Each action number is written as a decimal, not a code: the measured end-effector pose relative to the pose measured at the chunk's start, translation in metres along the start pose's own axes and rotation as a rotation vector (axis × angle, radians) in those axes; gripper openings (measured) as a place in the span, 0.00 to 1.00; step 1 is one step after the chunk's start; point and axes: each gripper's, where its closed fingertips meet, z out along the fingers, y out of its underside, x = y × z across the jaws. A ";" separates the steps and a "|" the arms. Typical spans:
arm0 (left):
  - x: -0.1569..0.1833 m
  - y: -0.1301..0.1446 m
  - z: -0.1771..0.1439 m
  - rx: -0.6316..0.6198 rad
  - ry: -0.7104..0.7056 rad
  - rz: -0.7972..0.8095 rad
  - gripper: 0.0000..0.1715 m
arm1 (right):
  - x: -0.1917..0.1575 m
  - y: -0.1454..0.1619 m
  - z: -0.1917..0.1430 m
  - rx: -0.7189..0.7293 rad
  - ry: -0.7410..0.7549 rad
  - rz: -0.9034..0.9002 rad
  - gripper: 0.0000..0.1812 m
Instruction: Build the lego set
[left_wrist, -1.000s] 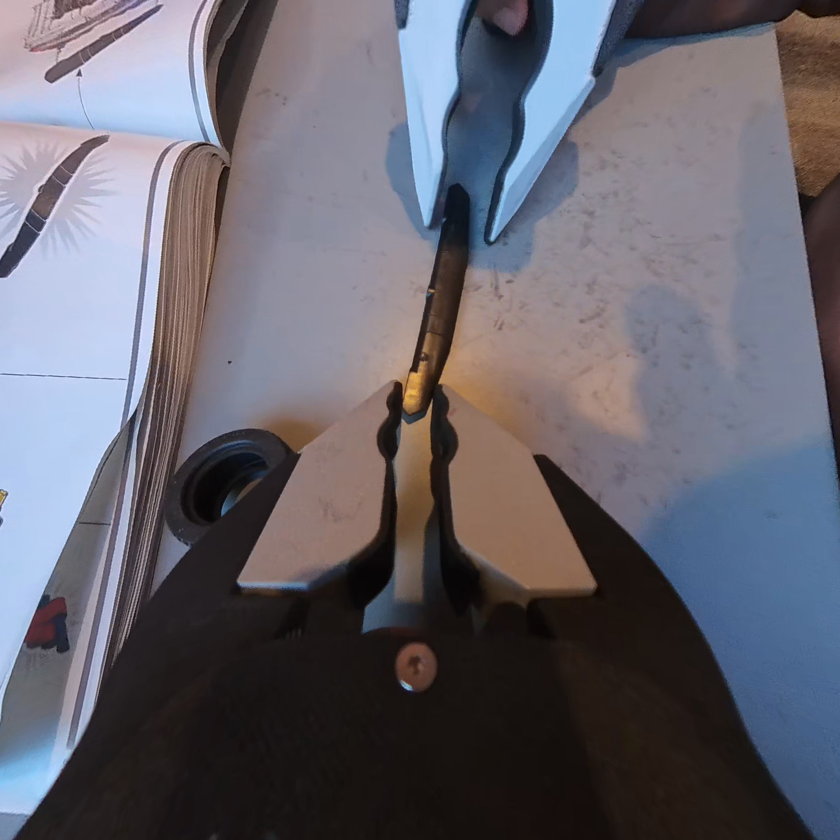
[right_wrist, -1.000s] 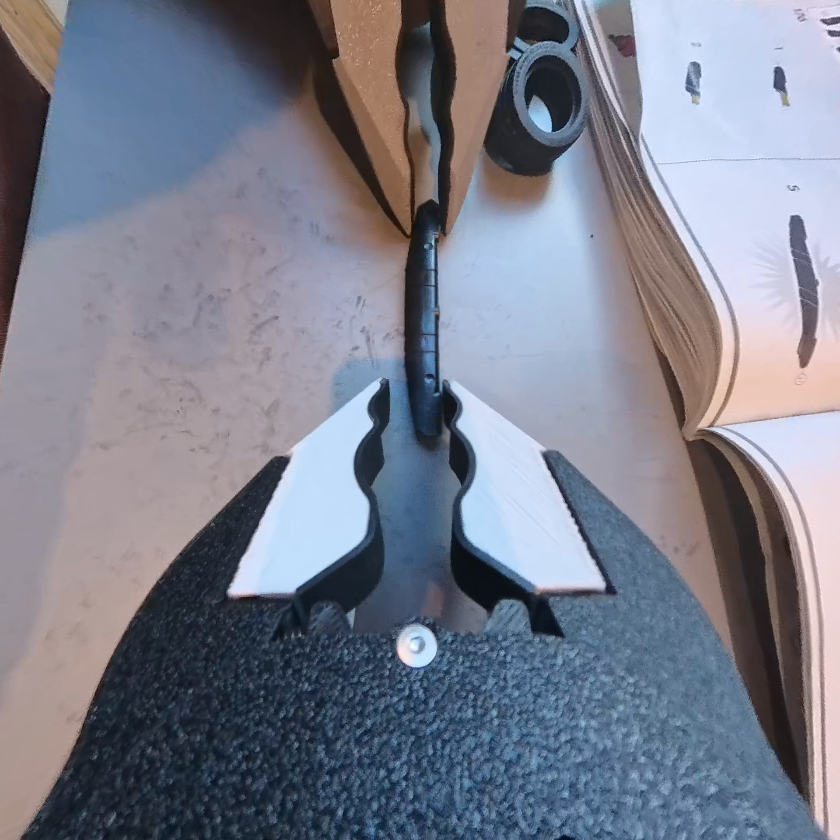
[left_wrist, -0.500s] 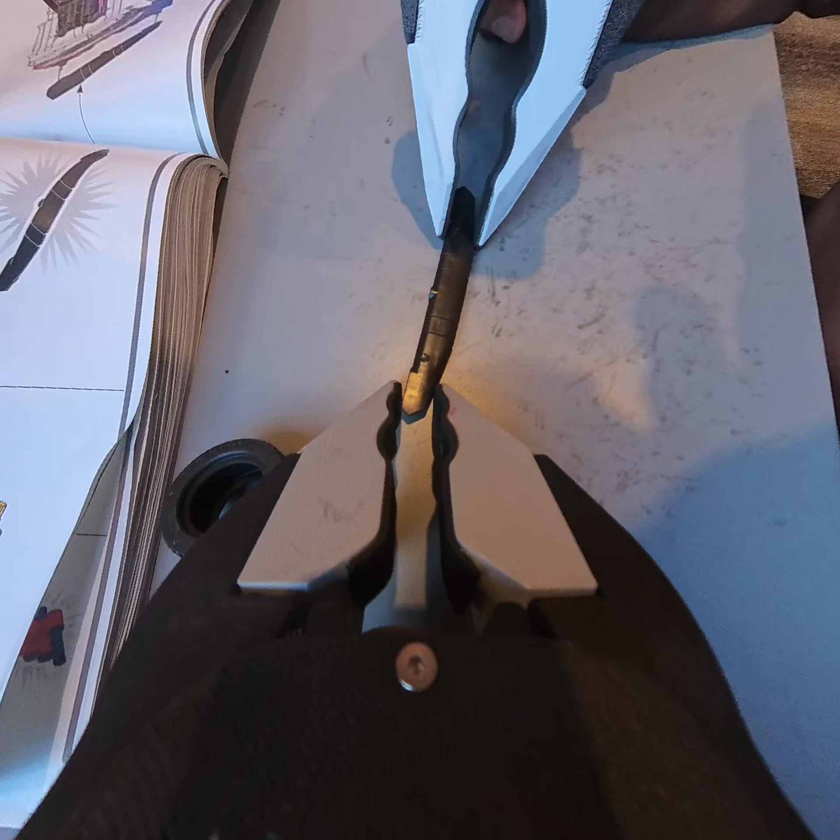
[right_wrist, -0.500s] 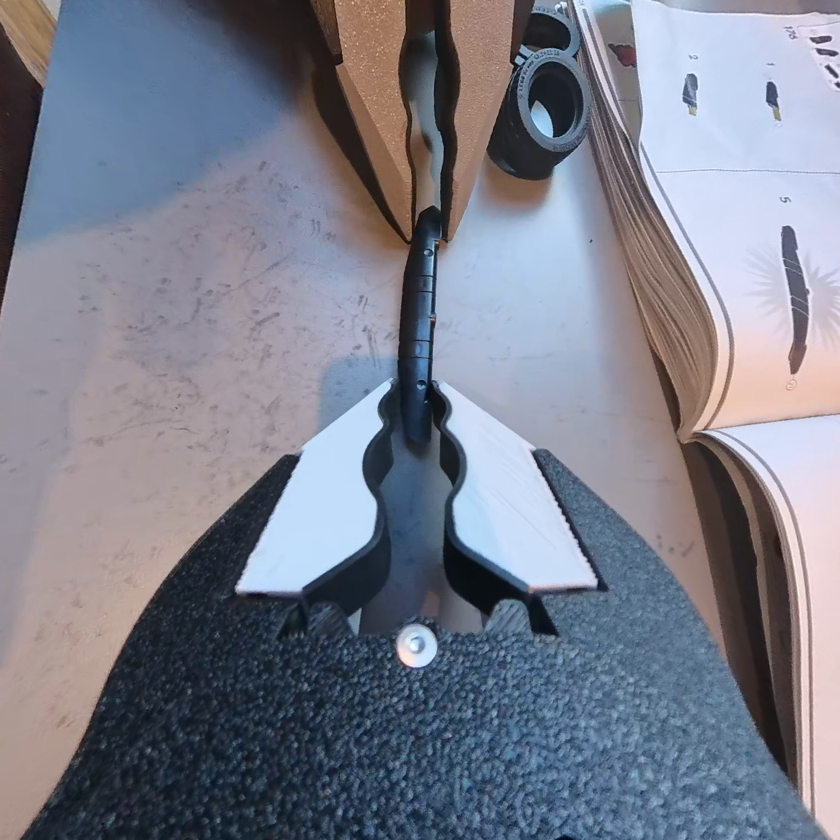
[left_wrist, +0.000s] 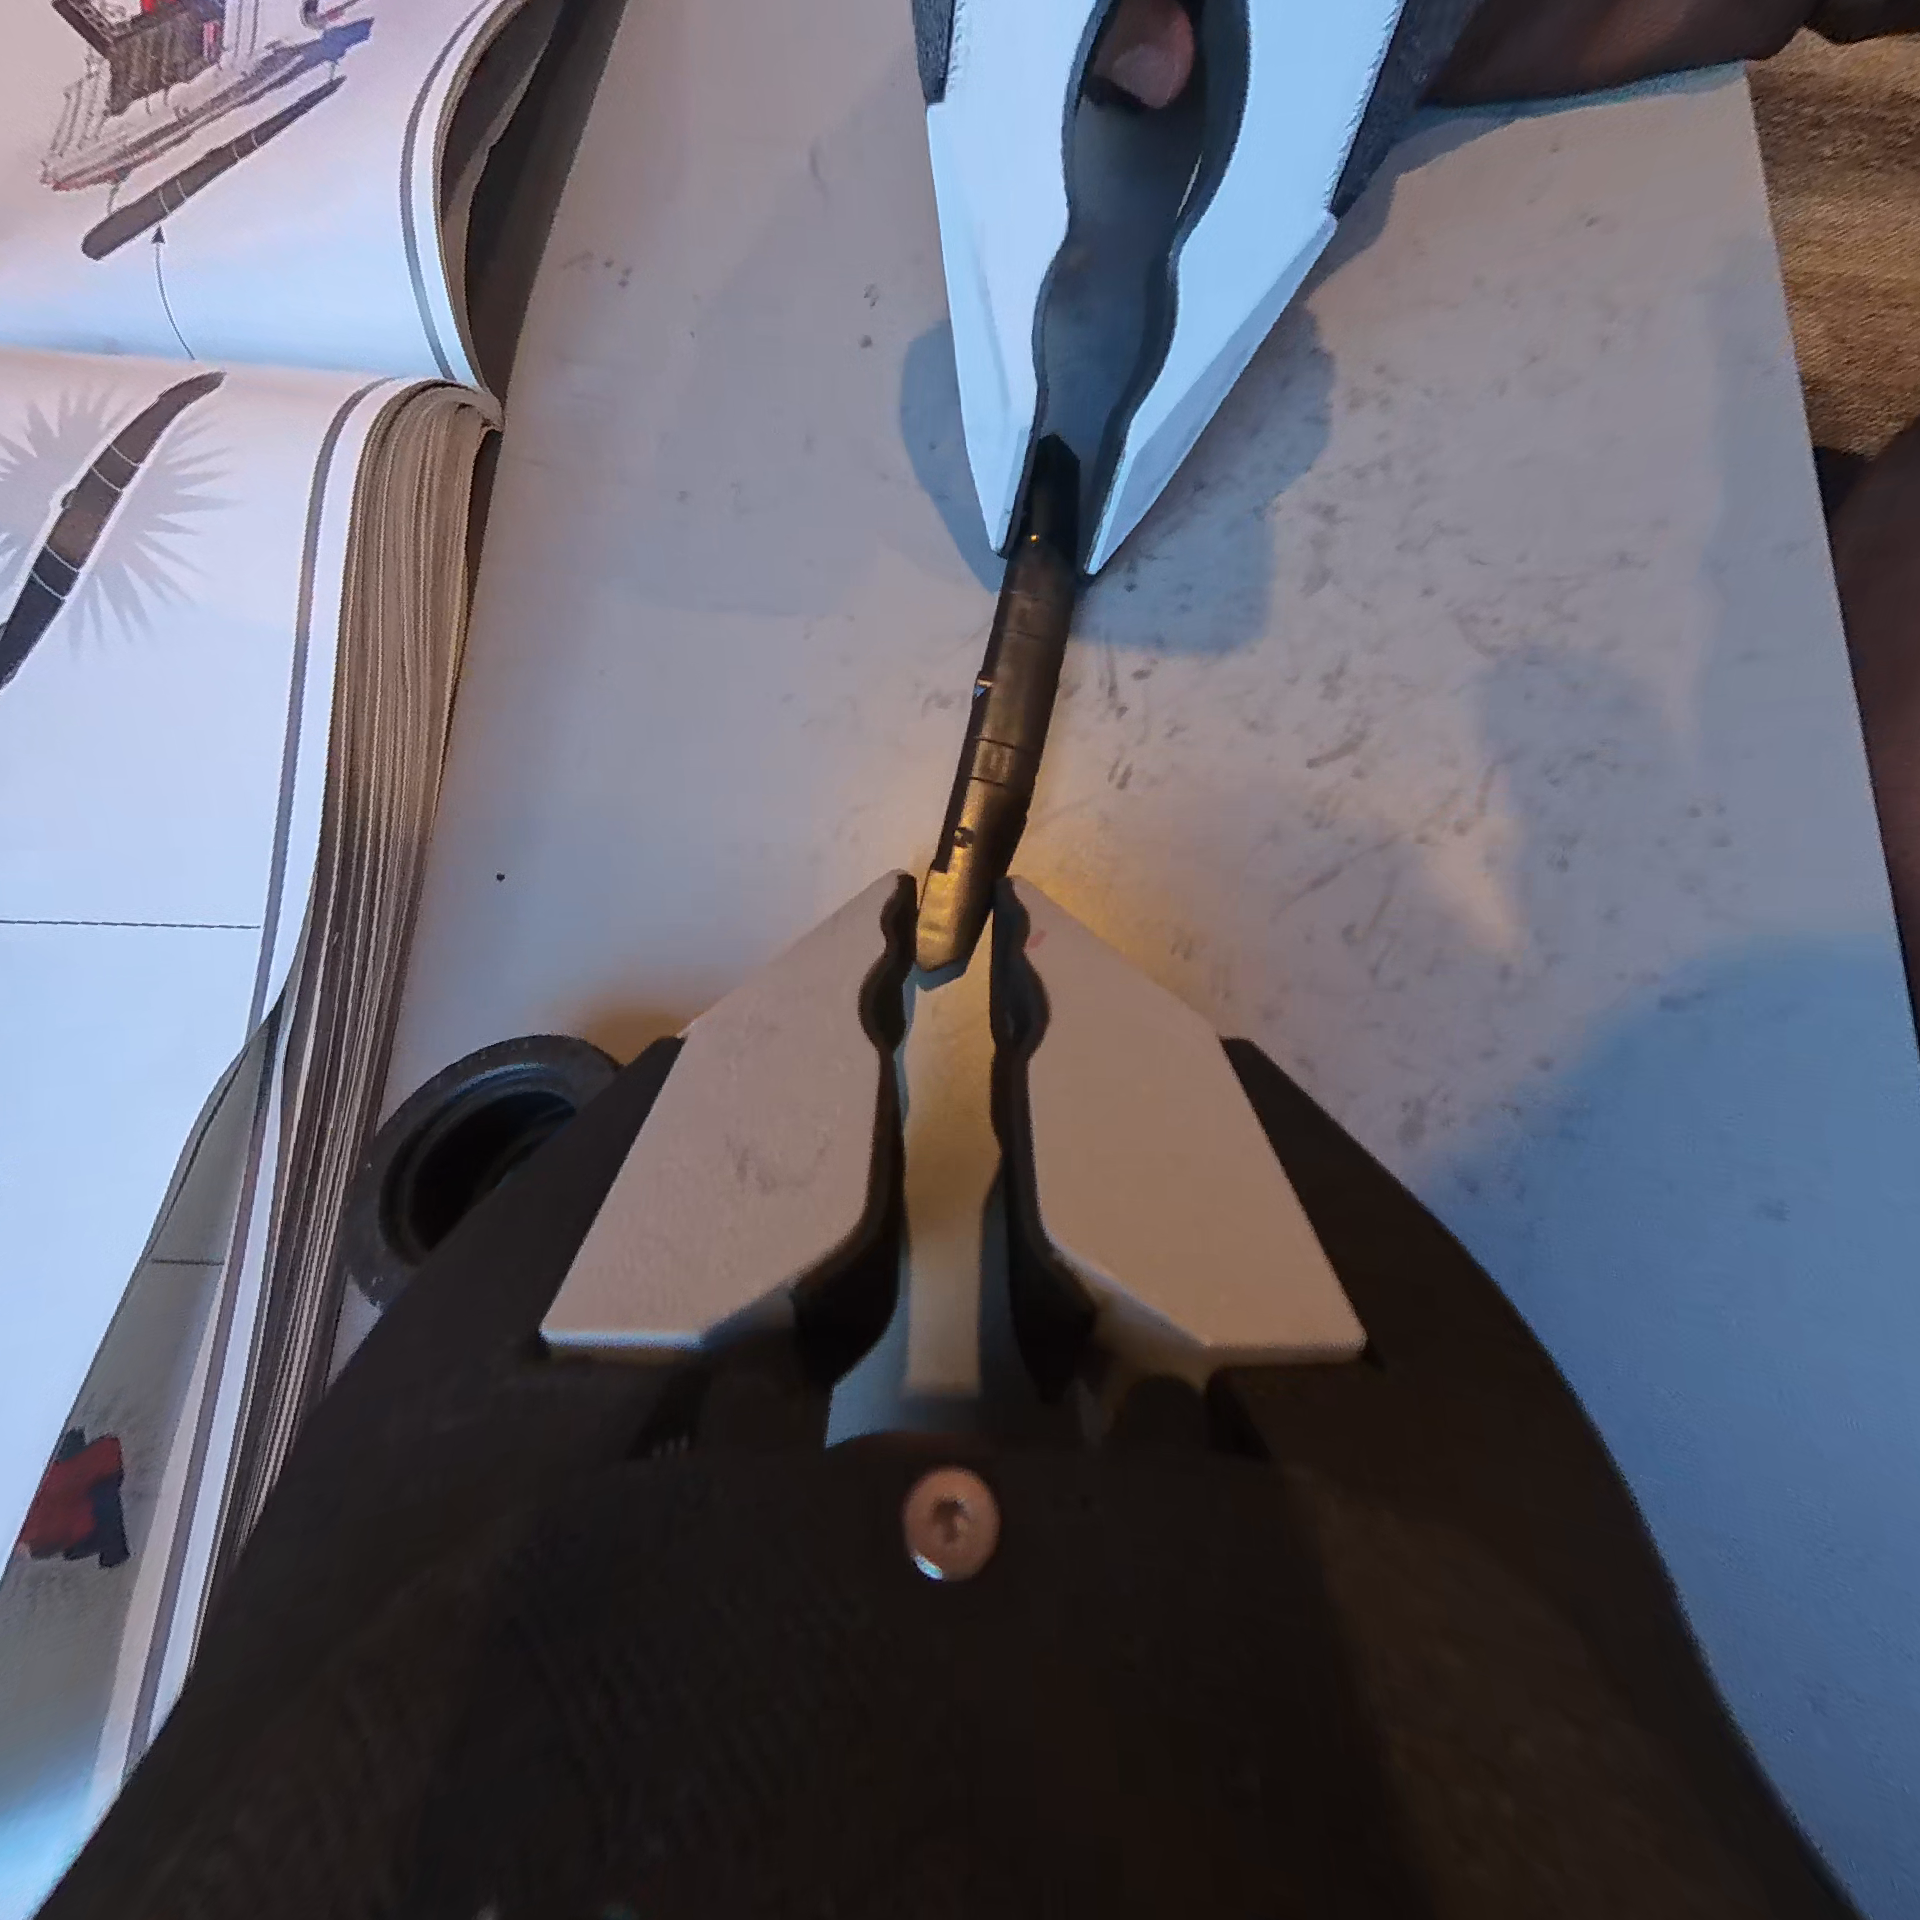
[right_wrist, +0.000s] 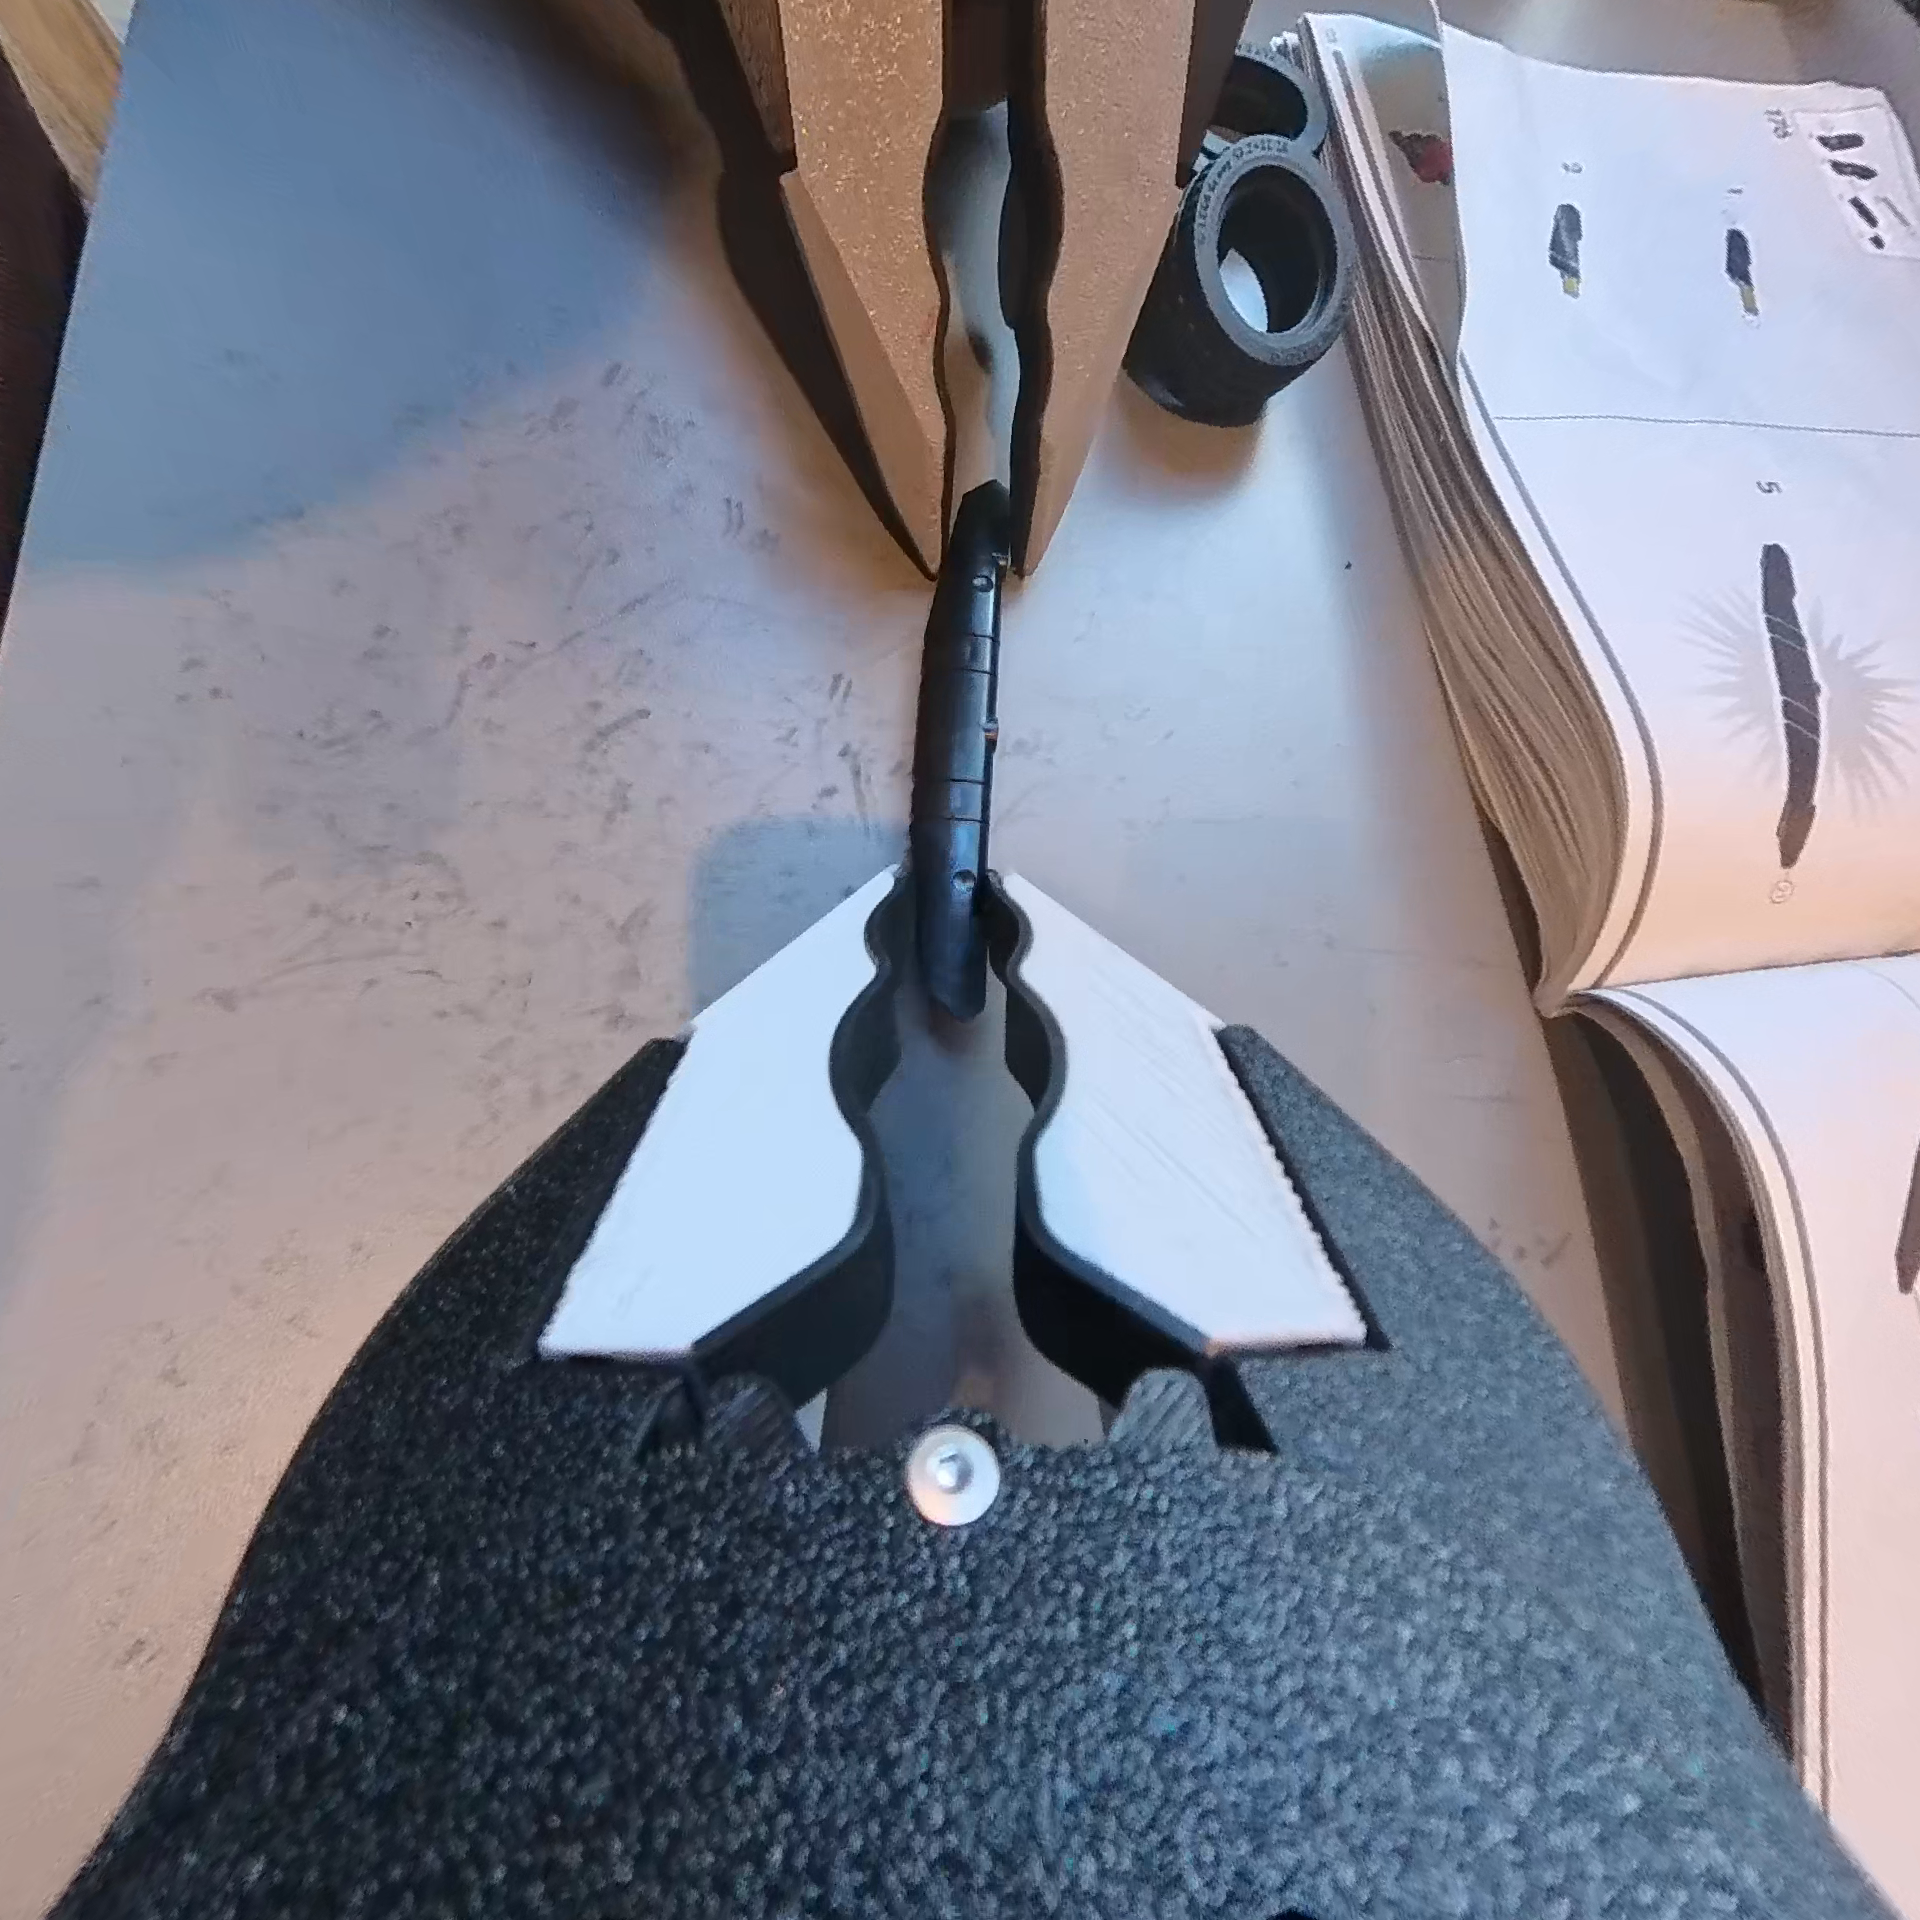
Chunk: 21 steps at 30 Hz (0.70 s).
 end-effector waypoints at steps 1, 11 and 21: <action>0.000 0.000 0.000 0.000 0.000 0.000 0.07 | 0.000 0.000 0.000 -0.003 -0.001 -0.001 0.06; 0.000 0.000 0.000 0.002 0.005 -0.004 0.07 | -0.001 0.001 0.001 -0.002 -0.016 0.008 0.06; 0.001 -0.001 0.002 0.002 0.008 0.004 0.07 | 0.001 0.001 0.001 -0.001 -0.015 0.024 0.09</action>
